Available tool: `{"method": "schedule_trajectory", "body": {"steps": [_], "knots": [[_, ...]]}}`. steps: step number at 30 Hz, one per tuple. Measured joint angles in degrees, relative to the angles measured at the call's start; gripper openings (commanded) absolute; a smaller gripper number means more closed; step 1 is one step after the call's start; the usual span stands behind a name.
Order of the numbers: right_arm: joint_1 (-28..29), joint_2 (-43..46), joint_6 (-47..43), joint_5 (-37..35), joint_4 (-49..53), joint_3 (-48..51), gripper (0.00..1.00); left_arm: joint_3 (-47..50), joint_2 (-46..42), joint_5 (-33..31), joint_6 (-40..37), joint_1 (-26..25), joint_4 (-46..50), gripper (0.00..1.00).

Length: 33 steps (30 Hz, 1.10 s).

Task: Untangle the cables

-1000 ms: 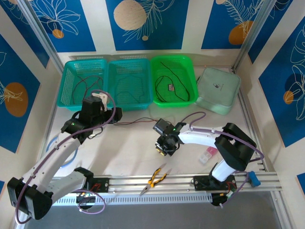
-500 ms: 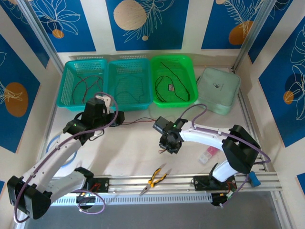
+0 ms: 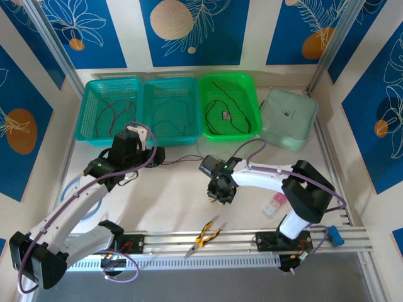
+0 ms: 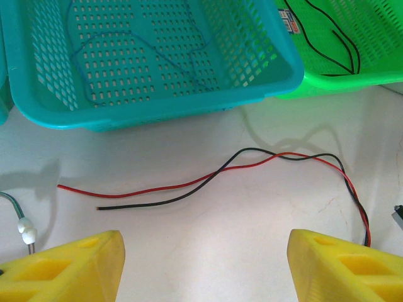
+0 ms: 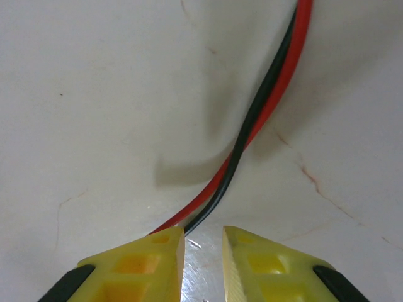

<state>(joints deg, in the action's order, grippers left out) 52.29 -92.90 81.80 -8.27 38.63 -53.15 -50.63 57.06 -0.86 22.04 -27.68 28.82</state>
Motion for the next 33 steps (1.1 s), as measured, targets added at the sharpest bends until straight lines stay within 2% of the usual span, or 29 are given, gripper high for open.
{"method": "schedule_trajectory", "body": {"steps": [25,33], "knots": [[0.3,-4.4,0.1,1.0,1.3,-2.2,0.20,0.0,0.0,-0.1,0.0,-1.1,0.8,0.69],[0.3,-5.6,-0.3,1.0,3.6,-3.8,0.06,0.0,0.0,-0.7,0.2,-4.2,0.8,0.69]]}}
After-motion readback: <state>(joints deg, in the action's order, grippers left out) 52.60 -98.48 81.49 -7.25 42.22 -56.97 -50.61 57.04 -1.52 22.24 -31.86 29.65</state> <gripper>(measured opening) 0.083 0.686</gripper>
